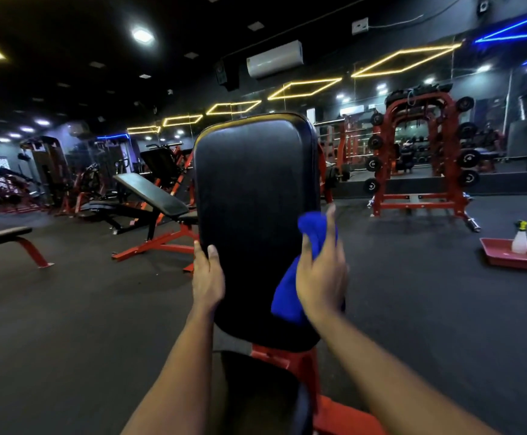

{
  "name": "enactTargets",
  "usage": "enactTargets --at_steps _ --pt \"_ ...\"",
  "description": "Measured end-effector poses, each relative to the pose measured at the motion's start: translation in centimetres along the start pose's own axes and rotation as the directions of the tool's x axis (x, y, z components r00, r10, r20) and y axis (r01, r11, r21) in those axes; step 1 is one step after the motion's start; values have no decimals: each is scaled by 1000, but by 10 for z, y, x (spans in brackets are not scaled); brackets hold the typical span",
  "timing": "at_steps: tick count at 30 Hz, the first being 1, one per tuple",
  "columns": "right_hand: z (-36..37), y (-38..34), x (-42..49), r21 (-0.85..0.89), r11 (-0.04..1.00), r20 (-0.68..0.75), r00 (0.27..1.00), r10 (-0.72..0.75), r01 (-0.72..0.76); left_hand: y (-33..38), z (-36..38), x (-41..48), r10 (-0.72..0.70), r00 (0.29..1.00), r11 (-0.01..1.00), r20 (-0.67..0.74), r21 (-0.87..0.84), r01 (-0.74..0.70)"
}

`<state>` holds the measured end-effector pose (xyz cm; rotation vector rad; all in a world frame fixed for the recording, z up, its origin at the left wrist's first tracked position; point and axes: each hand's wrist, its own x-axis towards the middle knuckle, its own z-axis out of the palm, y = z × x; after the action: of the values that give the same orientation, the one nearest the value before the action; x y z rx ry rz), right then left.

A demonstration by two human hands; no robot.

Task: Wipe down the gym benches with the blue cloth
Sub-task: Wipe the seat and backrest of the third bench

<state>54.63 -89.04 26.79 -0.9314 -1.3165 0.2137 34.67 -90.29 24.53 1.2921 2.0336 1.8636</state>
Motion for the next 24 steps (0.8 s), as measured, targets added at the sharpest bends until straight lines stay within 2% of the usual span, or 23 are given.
enactTargets --at_steps 4,7,13,16,21,23,24 --pt "12 -42 66 -106 991 -4 996 -85 84 -19 -4 -8 -58 997 998 41 -21 59" --pt "17 -27 48 -158 977 -5 989 -145 142 -20 -11 -6 -85 995 995 61 -43 87" --pt "18 16 -15 -228 966 -24 991 -132 124 -20 -14 -8 -90 993 996 77 -8 90" --pt "14 28 -44 -245 966 -4 996 -84 81 -21 -16 -7 -98 991 995 88 1 98" --pt "1 45 -101 -276 959 100 991 90 -59 -17 -19 -13 -116 987 993 107 -18 118" --pt "-10 44 -117 -235 956 112 972 206 -175 -15 -22 -16 -120 985 992 126 -32 125" --pt "-13 40 -119 -208 932 87 944 318 -295 -14 -23 -15 -119 983 991 141 -37 125"
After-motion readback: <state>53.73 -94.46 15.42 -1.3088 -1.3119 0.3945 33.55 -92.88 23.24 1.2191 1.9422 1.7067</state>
